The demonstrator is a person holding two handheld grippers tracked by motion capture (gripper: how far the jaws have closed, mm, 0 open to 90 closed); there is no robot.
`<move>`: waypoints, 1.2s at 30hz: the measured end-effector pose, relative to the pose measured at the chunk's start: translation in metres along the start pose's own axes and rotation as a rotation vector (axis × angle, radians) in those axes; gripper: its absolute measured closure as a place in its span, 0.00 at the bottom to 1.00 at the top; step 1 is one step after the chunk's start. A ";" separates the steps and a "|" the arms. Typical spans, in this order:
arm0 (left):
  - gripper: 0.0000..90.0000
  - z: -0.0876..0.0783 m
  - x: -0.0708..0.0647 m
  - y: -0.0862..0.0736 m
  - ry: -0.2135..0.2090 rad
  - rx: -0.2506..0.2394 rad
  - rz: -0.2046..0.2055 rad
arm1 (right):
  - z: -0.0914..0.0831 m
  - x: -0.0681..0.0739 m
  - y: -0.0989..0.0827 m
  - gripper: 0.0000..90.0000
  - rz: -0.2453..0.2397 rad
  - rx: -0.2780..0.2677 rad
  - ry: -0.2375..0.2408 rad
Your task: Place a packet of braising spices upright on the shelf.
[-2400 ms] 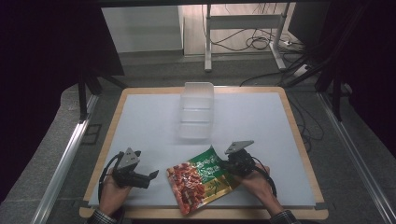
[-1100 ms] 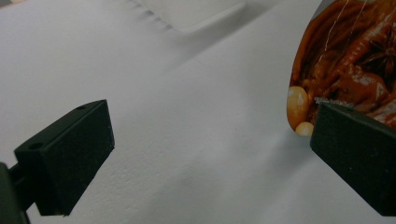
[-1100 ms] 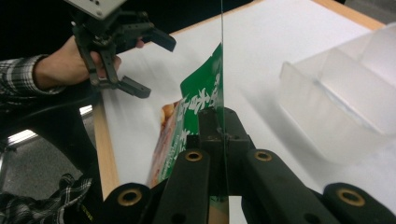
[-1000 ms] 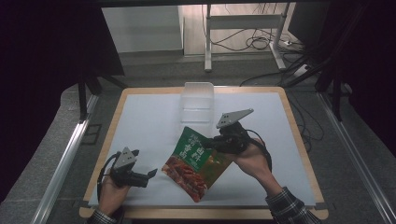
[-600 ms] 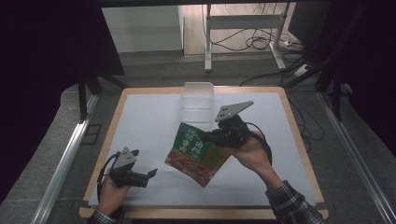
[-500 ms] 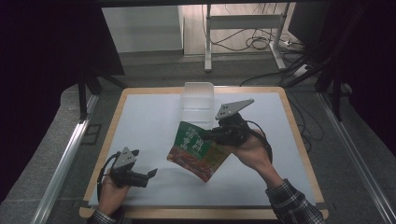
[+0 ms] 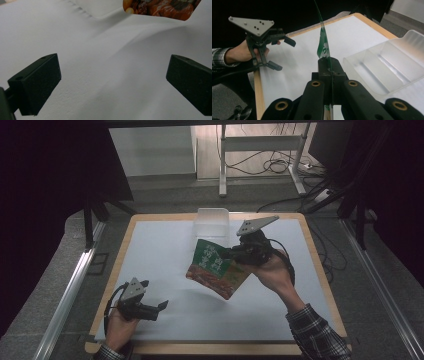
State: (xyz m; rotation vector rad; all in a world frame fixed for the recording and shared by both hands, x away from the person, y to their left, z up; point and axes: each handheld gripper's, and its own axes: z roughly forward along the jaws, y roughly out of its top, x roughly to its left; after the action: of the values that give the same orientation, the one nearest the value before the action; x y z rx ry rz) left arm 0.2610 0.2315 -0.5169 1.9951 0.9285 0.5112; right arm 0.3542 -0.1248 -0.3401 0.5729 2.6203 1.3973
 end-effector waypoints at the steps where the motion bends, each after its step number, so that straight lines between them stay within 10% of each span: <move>1: 0.00 0.000 0.000 0.000 0.000 0.000 0.000 | -0.001 -0.001 0.001 0.99 0.001 -0.004 -0.001; 36: 0.00 -0.001 0.001 0.000 -0.006 -0.010 -0.004 | -0.015 -0.048 0.068 0.99 0.005 -0.072 -0.078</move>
State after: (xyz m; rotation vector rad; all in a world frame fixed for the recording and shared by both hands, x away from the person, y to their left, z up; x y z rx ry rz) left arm 0.2611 0.2324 -0.5166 1.9845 0.9244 0.5058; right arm 0.4125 -0.1202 -0.2790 0.6125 2.4991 1.4340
